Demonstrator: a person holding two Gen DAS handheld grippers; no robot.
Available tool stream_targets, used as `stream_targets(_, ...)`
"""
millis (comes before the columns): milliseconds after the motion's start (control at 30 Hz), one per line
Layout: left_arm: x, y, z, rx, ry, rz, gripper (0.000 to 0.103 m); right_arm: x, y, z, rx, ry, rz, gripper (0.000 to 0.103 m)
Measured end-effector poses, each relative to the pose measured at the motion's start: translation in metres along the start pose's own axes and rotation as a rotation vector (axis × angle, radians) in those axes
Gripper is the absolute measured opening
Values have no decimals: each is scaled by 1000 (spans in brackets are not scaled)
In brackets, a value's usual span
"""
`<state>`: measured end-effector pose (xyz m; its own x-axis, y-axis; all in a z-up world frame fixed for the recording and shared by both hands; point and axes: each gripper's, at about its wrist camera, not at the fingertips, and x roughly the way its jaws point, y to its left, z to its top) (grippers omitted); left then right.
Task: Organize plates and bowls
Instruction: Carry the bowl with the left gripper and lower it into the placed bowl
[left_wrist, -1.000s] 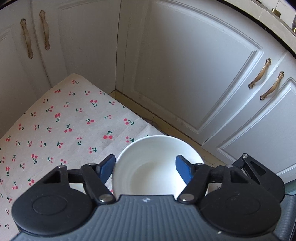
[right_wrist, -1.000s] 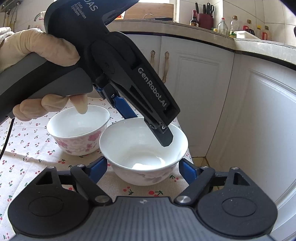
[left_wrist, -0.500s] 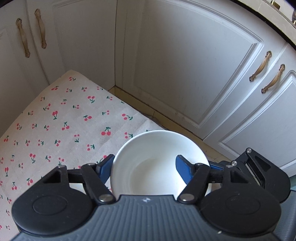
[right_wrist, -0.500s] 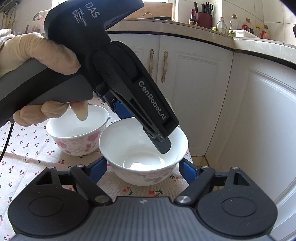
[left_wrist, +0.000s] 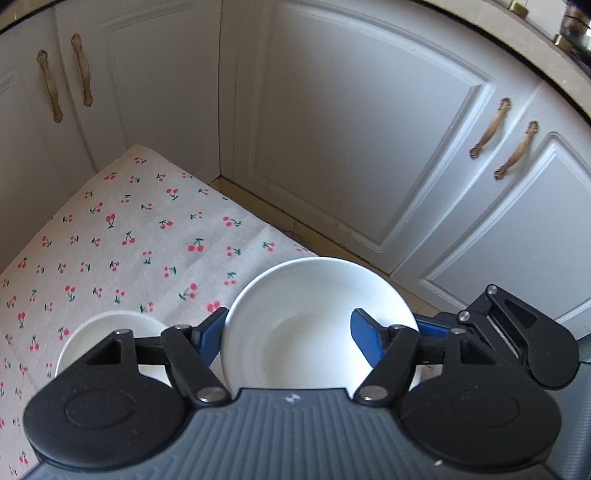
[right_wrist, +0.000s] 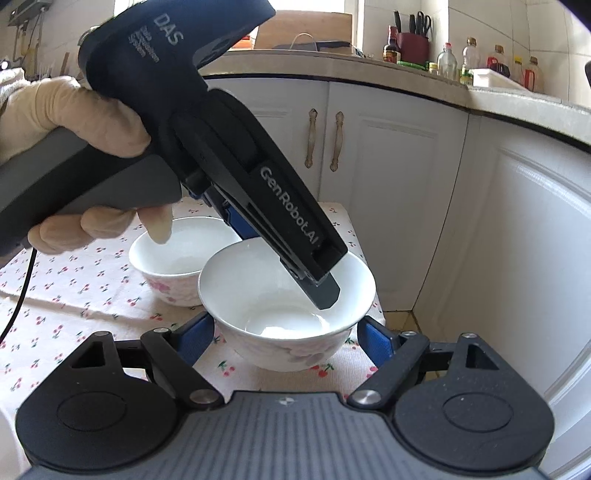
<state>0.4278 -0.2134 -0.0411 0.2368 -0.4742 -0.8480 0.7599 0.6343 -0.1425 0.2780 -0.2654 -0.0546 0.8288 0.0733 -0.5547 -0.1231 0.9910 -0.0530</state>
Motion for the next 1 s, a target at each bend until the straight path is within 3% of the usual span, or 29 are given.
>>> stream_targets(433,-57,-44,-38,2,-45,9,71,-58,25,-10,-25,-5,69,88)
stream_targets(1000,-111,-74,-101,-58,-76,36,71,-123,60,-20,-97,-12,167,88)
